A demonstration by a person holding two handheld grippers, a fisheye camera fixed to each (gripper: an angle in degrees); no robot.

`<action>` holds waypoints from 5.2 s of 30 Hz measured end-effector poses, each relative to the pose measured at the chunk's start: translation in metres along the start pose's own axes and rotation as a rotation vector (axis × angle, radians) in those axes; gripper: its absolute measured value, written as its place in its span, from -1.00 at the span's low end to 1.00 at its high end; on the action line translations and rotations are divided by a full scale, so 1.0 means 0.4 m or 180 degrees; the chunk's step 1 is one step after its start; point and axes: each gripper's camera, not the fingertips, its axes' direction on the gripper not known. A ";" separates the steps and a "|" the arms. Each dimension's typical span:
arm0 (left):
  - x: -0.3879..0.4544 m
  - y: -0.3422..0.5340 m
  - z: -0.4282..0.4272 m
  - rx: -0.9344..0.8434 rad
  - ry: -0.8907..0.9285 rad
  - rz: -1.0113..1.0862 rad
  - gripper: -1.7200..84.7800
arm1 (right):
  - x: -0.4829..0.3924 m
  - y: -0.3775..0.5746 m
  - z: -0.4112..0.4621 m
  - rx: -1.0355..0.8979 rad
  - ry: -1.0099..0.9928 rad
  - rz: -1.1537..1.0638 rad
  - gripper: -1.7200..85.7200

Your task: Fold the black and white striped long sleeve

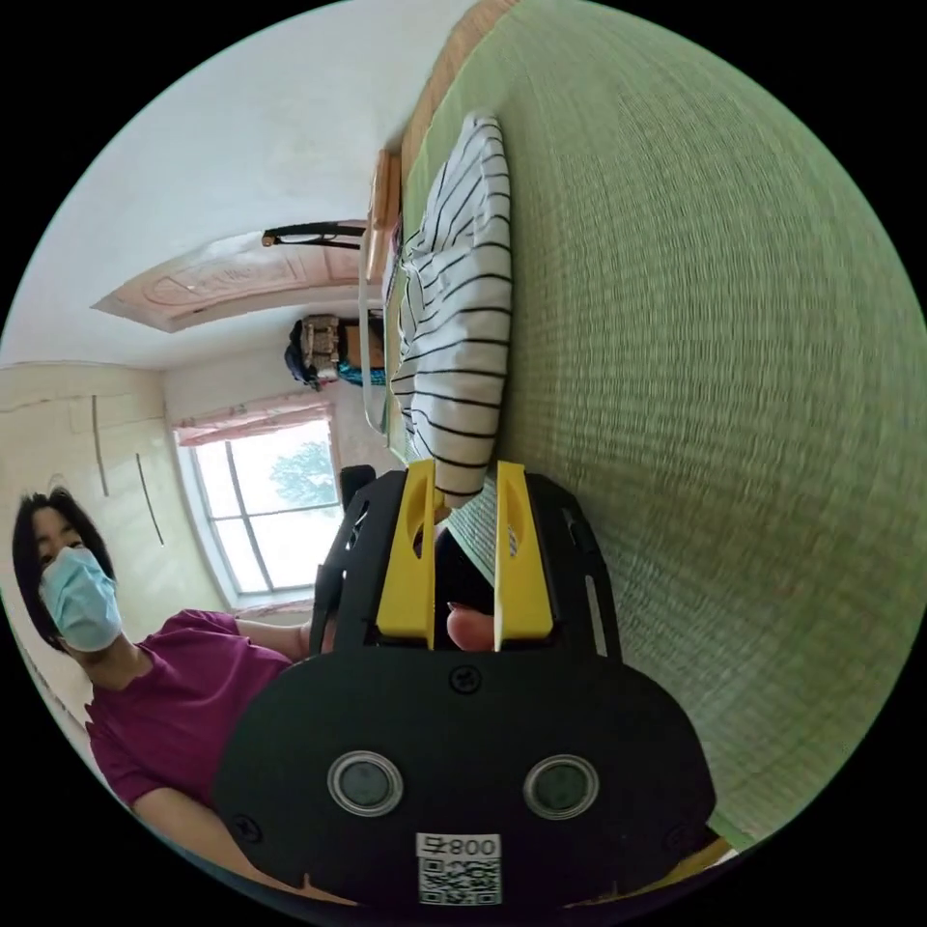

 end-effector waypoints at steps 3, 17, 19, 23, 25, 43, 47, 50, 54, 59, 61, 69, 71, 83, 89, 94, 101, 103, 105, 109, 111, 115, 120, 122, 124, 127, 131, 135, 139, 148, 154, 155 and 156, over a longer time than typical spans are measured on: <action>0.007 -0.005 0.022 -0.0012 -0.0016 0.0044 -0.94 | 0.019 0.001 0.028 0.0040 -0.0339 0.0046 -0.73; -0.051 0.045 -0.031 0.0434 -0.0099 -0.0113 -0.89 | 0.001 -0.030 0.078 0.0033 -0.0471 0.0050 -0.86; -0.049 0.046 -0.065 0.0624 -0.0145 -0.0052 -0.88 | -0.021 -0.037 0.081 -0.0014 -0.0370 0.0008 -0.87; 0.037 -0.046 -0.050 0.0671 -0.0342 0.0367 -0.86 | -0.048 -0.047 0.092 -0.0125 -0.0090 -0.0035 -0.88; 0.093 -0.123 -0.007 0.0623 -0.0389 0.0634 -0.86 | -0.056 -0.046 0.099 -0.0163 0.0013 -0.0045 -0.88; 0.281 -0.681 0.548 -0.0563 -0.2901 0.1844 -0.93 | -0.130 -0.051 0.142 -0.0290 0.0263 -0.0225 -0.89; 0.315 -0.716 0.556 -0.0493 -0.2909 0.1880 -0.95 | -0.147 -0.049 0.147 -0.0288 0.0278 -0.0275 -0.90; 0.307 -0.728 0.581 -0.0586 -0.3034 0.1833 -0.96 | -0.160 -0.049 0.152 -0.0305 0.0312 -0.0305 -0.90; 0.317 -0.725 0.543 -0.0391 -0.3038 0.1688 -0.96 | -0.176 -0.048 0.154 -0.0326 0.0343 -0.0326 -0.89; 0.393 -0.611 0.398 -0.0136 -0.2254 0.1850 -0.96 | -0.185 -0.046 0.153 -0.0313 0.0327 -0.0335 -0.89; 0.391 -0.572 0.386 -0.0248 -0.2330 0.1882 -0.96 | -0.187 -0.045 0.153 -0.0312 0.0322 -0.0344 -0.89; 0.318 -0.565 0.203 -0.0061 -0.2374 0.1341 -0.95 | -0.195 -0.043 0.148 -0.0307 0.0334 -0.0328 -0.89; 0.352 -0.522 0.113 0.0046 -0.2303 0.1349 -0.94 | -0.192 -0.043 0.145 -0.0308 0.0310 -0.0324 -0.89; 0.211 -0.011 -0.416 0.0485 -0.0604 -0.0031 -0.74 | -0.206 -0.022 0.108 -0.0261 -0.0046 -0.0230 -0.90; 0.136 0.073 -0.464 0.0748 0.0468 -0.0656 -0.66 | -0.267 -0.014 0.080 -0.0261 -0.0097 -0.0315 -0.91; 0.115 0.091 -0.533 0.1062 0.1011 -0.1038 -0.65 | -0.300 -0.005 0.053 -0.0249 -0.0044 -0.0372 -0.91; 0.124 0.168 -0.653 0.1260 0.1147 -0.1449 -0.65 | -0.284 0.018 0.017 -0.0157 -0.0114 -0.0316 -0.91; 0.133 0.186 -0.669 0.1241 0.1188 -0.1490 -0.65 | -0.278 0.019 0.006 -0.0121 -0.0176 -0.0323 -0.91; 0.140 0.197 -0.677 0.1247 0.1242 -0.1526 -0.65 | -0.274 0.019 -0.004 -0.0098 -0.0180 -0.0348 -0.91; 0.151 0.194 -0.684 0.1299 0.1386 -0.1587 -0.64 | -0.257 0.021 -0.015 -0.0078 -0.0191 -0.0361 -0.91; 0.158 0.188 -0.692 0.1332 0.1391 -0.1579 -0.64 | -0.238 0.026 -0.023 -0.0069 -0.0183 -0.0361 -0.91; 0.177 0.196 -0.711 0.1372 0.1444 -0.1574 -0.64 | -0.198 0.036 -0.035 -0.0051 -0.0179 -0.0334 -0.91; 0.178 0.239 -0.696 0.1400 0.1510 -0.1676 -0.64 | -0.131 0.049 -0.047 -0.0024 -0.0207 -0.0317 -0.90; 0.175 0.240 -0.675 0.1429 0.1560 -0.1720 -0.65 | -0.109 0.054 -0.046 -0.0033 -0.0198 -0.0308 -0.90; 0.183 0.229 -0.658 0.1392 0.1540 -0.1704 -0.66 | -0.086 0.060 -0.048 -0.0022 -0.0209 -0.0303 -0.90; 0.195 0.218 -0.634 0.1368 0.1475 -0.1658 -0.76 | -0.045 0.069 -0.057 0.0000 -0.0213 -0.0310 -0.90; 0.225 0.228 -0.602 0.1297 0.1346 -0.1507 -0.87 | 0.024 0.086 -0.071 0.0008 -0.0166 -0.0304 -0.91; 0.269 0.264 -0.570 0.1268 0.1266 -0.1345 -0.89 | 0.112 0.128 -0.093 0.0007 -0.0204 -0.0295 -0.91; 0.328 0.313 -0.516 0.1090 0.1099 -0.1135 -0.90 | 0.193 0.188 -0.119 0.0002 -0.0187 -0.0290 -0.92; 0.425 0.411 -0.314 0.0767 0.0950 -0.0776 -0.90 | 0.366 0.369 -0.195 0.0108 -0.0022 -0.0446 -0.93; 0.467 0.470 -0.145 0.0666 0.1092 -0.0613 -0.90 | 0.452 0.475 -0.257 0.0269 0.0042 -0.0711 -0.93; 0.477 0.479 -0.110 0.0645 0.1131 -0.0575 -0.90 | 0.470 0.497 -0.272 0.0317 0.0038 -0.0766 -0.93; 0.482 0.482 -0.091 0.0632 0.1147 -0.0551 -0.90 | 0.488 0.521 -0.288 0.0370 0.0029 -0.0822 -0.93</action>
